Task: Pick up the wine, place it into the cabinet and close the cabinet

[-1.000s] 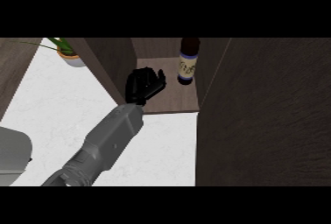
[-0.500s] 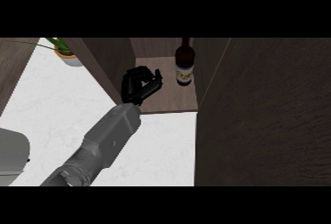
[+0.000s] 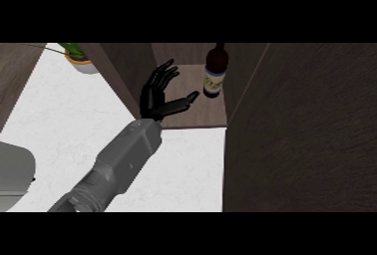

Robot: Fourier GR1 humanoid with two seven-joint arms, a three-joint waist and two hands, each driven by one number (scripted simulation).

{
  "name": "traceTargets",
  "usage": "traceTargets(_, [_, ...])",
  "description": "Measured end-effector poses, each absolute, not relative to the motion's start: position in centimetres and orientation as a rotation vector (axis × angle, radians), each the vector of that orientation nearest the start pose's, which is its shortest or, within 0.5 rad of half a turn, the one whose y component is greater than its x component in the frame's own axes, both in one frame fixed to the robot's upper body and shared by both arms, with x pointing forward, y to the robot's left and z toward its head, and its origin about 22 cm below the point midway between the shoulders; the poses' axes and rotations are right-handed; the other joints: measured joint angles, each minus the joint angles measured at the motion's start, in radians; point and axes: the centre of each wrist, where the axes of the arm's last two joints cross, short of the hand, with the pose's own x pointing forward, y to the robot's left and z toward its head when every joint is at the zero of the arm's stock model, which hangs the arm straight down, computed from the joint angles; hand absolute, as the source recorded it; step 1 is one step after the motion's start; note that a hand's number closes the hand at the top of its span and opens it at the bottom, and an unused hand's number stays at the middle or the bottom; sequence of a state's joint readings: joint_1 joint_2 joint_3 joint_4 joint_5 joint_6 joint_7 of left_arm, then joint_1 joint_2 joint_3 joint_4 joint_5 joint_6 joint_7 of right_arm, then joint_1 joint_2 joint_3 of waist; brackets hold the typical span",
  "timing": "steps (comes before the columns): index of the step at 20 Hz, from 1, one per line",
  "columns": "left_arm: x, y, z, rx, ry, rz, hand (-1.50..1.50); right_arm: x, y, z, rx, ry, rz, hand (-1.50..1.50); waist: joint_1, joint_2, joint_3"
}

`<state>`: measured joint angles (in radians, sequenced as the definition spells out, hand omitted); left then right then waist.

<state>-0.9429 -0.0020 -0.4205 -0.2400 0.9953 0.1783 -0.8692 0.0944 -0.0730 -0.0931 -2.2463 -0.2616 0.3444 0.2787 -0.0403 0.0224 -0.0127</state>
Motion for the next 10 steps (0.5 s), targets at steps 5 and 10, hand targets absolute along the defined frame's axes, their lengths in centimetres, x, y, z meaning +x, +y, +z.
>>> traceTargets(5, [38.4,9.9,-3.0,-0.210,-1.818,0.251,-1.50,17.3,-25.6,14.1,0.227,-1.894,0.261,-1.50,0.021,-0.008,0.001])
traceTargets(10, [37.3,9.1,-2.7,-0.250,-1.818,0.216,-1.50,17.6,-25.1,14.4,0.222,-1.887,0.253,-1.50,0.046,-0.020,0.006])
